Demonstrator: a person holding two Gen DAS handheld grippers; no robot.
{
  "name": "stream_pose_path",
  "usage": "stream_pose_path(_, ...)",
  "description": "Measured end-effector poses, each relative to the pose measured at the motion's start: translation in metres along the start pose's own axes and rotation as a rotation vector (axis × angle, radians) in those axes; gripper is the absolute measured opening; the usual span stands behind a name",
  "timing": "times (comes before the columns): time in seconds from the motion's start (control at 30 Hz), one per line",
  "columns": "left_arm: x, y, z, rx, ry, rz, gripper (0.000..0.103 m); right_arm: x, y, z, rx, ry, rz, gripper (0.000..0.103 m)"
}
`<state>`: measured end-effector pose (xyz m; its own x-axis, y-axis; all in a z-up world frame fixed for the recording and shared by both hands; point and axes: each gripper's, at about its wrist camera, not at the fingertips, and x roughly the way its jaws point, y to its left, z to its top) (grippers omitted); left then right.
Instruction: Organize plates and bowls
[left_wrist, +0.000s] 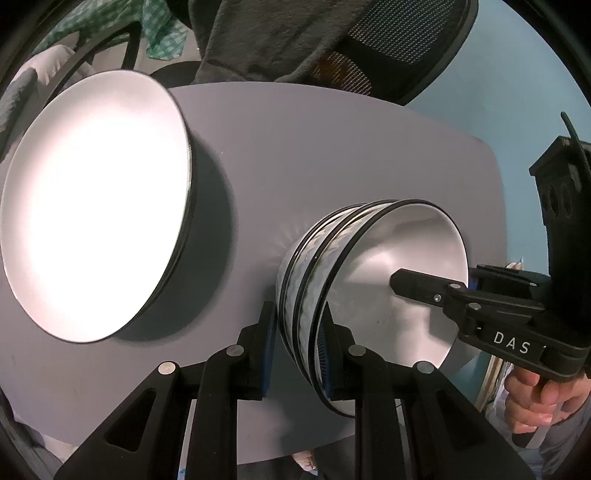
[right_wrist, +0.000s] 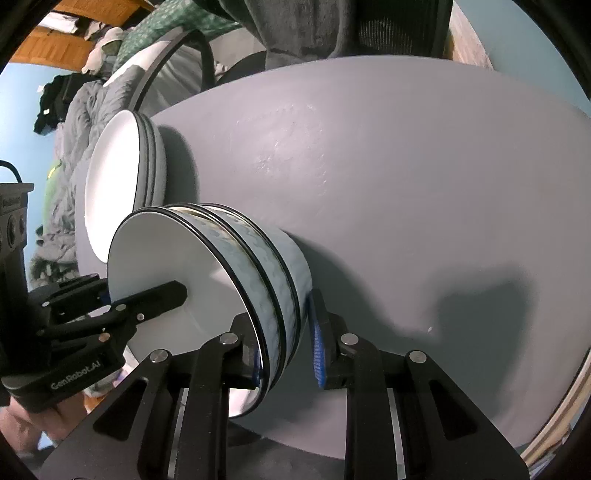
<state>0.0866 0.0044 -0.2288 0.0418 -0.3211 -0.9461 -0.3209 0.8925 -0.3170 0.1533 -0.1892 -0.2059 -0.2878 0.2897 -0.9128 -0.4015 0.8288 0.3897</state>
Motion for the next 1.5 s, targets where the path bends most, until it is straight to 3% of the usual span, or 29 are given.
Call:
stream_pose_path(0.53,-0.022,0.028,-0.015,-0.031,-0.033,0.02,0.018,0.005,0.031,-0.003,-0.011,0.029,0.003,0.017)
stream_pose_path(1.0,-0.051,0.046,-0.02,-0.048,-0.08,0.01,0.018,-0.009,0.065,0.004,-0.058,-0.008,-0.019,0.017)
stream_pose_path(1.17,-0.067,0.054,-0.018,-0.051,-0.107,-0.019,0.012,-0.017,0.08,0.013,-0.074,-0.029,-0.023,0.013)
stream_pose_path(1.2,-0.066,0.053,-0.018,-0.049,-0.116,-0.03,0.011,-0.017,0.082,0.016,-0.075,-0.028,-0.057,0.012)
stream_pose_path(1.37,-0.047,0.052,-0.014,-0.043,-0.082,-0.009,0.007,0.01,0.069,0.025,-0.049,0.016,-0.135,0.011)
stream_pose_path(1.5,-0.047,0.058,-0.008,-0.062,-0.073,-0.014,0.008,0.009,0.062,0.028,-0.031,0.019,-0.089,0.011)
